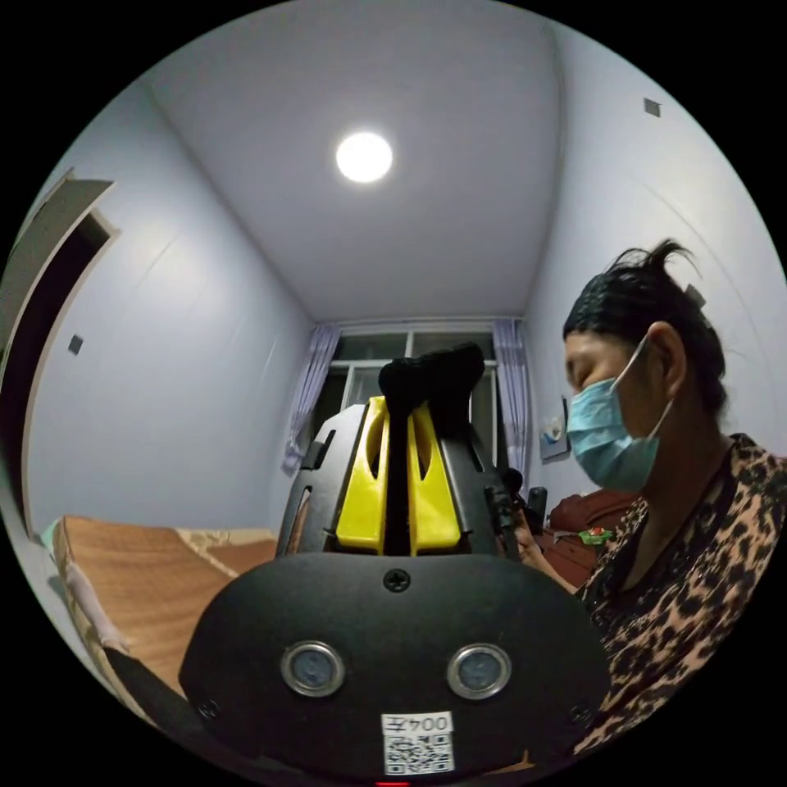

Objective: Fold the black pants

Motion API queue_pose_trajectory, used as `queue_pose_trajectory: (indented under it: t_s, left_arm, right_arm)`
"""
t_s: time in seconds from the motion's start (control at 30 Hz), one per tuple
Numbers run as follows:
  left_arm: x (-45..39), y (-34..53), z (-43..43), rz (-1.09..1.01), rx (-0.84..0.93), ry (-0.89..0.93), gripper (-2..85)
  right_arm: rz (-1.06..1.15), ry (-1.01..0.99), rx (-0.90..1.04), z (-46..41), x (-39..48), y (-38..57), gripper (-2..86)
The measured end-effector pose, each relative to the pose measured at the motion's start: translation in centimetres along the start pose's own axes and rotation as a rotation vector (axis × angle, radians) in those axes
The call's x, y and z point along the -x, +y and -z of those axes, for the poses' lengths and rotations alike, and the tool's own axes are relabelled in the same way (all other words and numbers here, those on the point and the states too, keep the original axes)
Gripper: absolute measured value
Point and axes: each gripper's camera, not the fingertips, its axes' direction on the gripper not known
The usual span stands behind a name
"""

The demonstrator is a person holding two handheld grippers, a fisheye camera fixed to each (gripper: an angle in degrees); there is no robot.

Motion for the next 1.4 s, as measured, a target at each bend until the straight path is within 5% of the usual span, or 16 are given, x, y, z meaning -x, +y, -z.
queue_pose_trajectory:
  t_s: [0.27, 0.43, 0.53, 0.63, 0.8, 1.2, 1.4]
  left_arm:
    - [5.2, -3.4, -5.7, -0.044, 0.046, -0.093, 3.6]
    - [23.9, -0.9, -21.8, -0.081, 0.401, -0.330, 6.3]
    - [37.0, 2.1, -26.7, 0.119, 0.632, -0.484, 9.4]
    - [41.8, 5.7, -23.7, 0.182, 0.567, -0.542, 10.3]
    - [43.7, 17.4, -18.7, 0.196, 0.717, -0.542, 10.9]
    - [35.7, 49.3, -8.5, 0.641, 1.005, -0.319, 11.6]
    - [36.0, 54.3, -10.6, 0.501, 1.201, -0.312, 11.9]
  right_arm:
    - [0.125, 0.080, -0.007, -3.5, -1.1, -6.1, 2.9]
    - [0.027, 0.345, 0.264, -18.0, -15.5, -6.5, 3.7]
    - [-0.168, 0.502, 0.474, -26.2, -25.9, -6.6, 9.8]
    - [-0.120, 0.628, 0.420, -27.4, -28.6, -5.1, 13.4]
    - [-0.033, 0.566, 0.454, -26.1, -28.9, 3.7, 14.5]
    - [-0.406, 0.386, 0.904, -22.4, -21.6, 37.7, 15.4]
    - [-0.403, 0.383, 1.066, -25.2, -21.0, 44.7, 14.6]
